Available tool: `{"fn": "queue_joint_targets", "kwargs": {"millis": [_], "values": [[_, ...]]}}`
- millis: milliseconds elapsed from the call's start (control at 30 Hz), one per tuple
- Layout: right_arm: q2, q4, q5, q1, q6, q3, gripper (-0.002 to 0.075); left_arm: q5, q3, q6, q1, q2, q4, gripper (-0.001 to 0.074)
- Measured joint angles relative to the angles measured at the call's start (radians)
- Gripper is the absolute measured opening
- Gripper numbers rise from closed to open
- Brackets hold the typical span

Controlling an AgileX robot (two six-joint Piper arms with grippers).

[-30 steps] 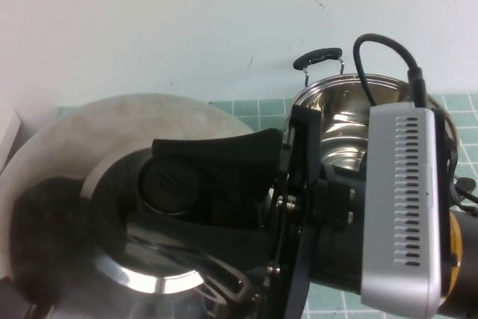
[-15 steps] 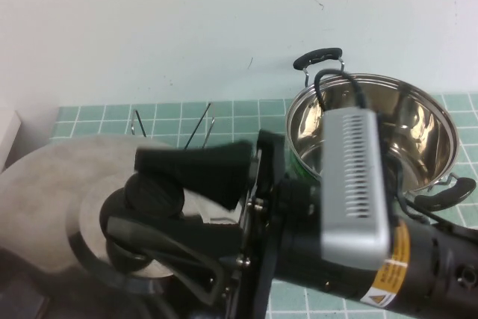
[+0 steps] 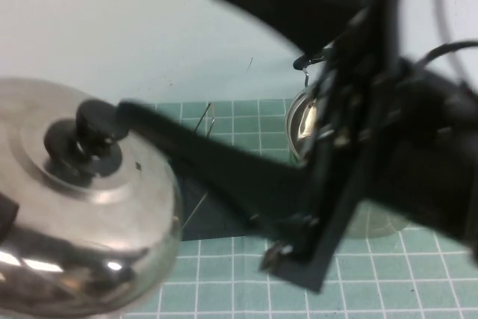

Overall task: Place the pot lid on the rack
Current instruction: Hand over the pot lid, then place the pot lid on the pot rack

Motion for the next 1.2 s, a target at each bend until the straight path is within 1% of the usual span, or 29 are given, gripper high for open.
{"fn": "queue_joint_targets", "kwargs": {"millis": [67,133,233,267,300,367,433,467,533,667,800,900,1000,1100,1200], "values": [[-0.071,0.021,0.104,0.0,-0.091,-0.002,0.065,0.034,-0.066,0.011,0.0,0.044,0.116,0.0066],[-0.15,0.048,0.247,0.0,-0.171,-0.002,0.0631,0.054,-0.122,0.013,0.0,0.106,0.233,0.0066],[-0.257,0.079,0.487,0.0,-0.278,-0.002,0.0544,0.047,-0.201,0.013,0.0,0.227,0.334,0.0066],[-0.308,0.084,0.608,0.0,-0.306,-0.002,0.0477,0.033,-0.226,0.017,0.0,0.278,0.353,0.0066],[-0.34,0.089,0.689,0.0,-0.318,-0.002,0.0424,0.012,-0.247,0.023,0.0,0.321,0.366,0.0066],[-0.42,0.099,0.886,0.0,-0.336,-0.002,0.026,-0.039,-0.303,0.054,0.0,0.433,0.384,0.0066],[-0.498,0.099,1.048,0.0,-0.34,-0.002,0.0123,-0.079,-0.354,0.091,0.0,0.551,0.399,0.0066],[-0.534,0.099,1.133,0.0,-0.342,-0.002,0.0081,-0.095,-0.382,0.105,0.0,0.605,0.41,0.0066],[-0.594,0.093,1.298,0.0,-0.344,-0.002,0.0036,-0.11,-0.437,0.13,0.0,0.694,0.43,0.0066],[-0.688,0.032,1.589,0.0,-0.275,-0.003,0.0011,-0.086,-0.517,0.161,0.0,0.819,0.492,0.0066],[-0.723,-0.026,1.771,0.0,-0.2,-0.003,0.0006,-0.044,-0.563,0.19,0.0,0.903,0.517,0.0066],[-0.725,-0.046,1.808,0.0,-0.185,-0.003,0.0006,-0.018,-0.584,0.206,-0.033,0.953,0.531,0.0066],[-0.725,-0.065,1.808,0.0,-0.175,-0.003,0.0006,0.072,-0.597,0.215,-0.114,0.992,0.585,0.0066],[-0.725,-0.073,1.808,0.0,-0.169,-0.003,0.0006,0.215,-0.6,0.217,-0.216,1.027,0.675,0.0066],[-0.725,-0.074,1.808,0.0,-0.154,-0.003,0.0005,0.312,-0.6,0.234,-0.282,1.056,0.695,0.0066]]}}
